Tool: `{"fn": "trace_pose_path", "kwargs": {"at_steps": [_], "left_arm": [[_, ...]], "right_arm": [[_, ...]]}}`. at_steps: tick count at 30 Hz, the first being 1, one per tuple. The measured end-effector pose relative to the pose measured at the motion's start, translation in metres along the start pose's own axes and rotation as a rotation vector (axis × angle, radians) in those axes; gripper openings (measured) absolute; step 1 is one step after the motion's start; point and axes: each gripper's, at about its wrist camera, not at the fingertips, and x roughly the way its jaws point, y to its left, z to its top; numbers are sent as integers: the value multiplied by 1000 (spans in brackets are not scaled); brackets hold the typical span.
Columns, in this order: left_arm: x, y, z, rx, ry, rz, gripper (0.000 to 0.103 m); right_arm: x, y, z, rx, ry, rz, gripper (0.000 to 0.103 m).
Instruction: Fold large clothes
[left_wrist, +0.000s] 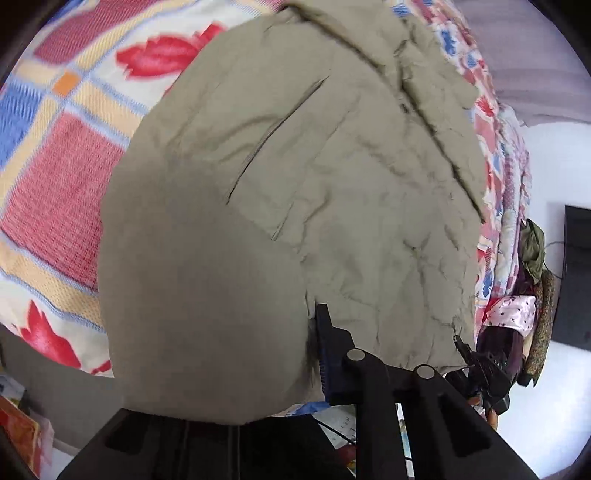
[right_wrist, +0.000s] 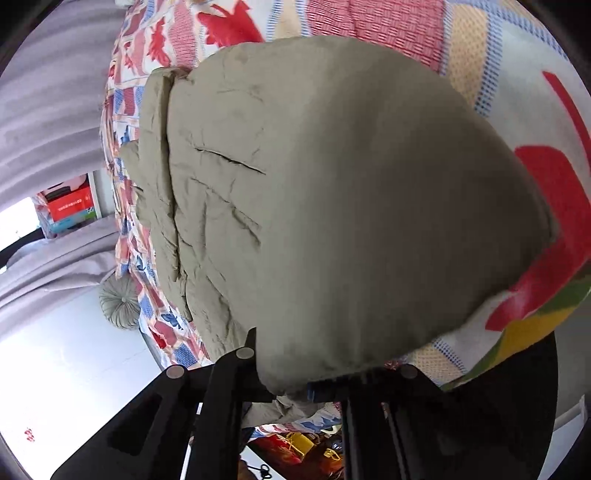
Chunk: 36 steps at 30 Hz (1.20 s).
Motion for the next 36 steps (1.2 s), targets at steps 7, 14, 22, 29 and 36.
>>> {"fn": "trace_pose_path", "kwargs": {"at_steps": [7, 14, 22, 29, 36], "left_arm": [[-57, -43, 33, 160, -149, -24, 21], [-105, -87, 84, 249, -327, -70, 9], [-88, -92, 101, 234, -312, -3, 9], [-89, -62, 72, 156, -297, 90, 103], [-94, -32, 23, 81, -189, 35, 103]], "right_arm": [[-16, 55, 6, -176, -5, 40, 9], [-28, 128, 19, -367, -38, 57, 8], [-17, 183, 27, -495, -32, 27, 7], [-4, 178, 36, -460, -10, 16, 7], [-1, 167, 38, -424, -6, 12, 7]]}}
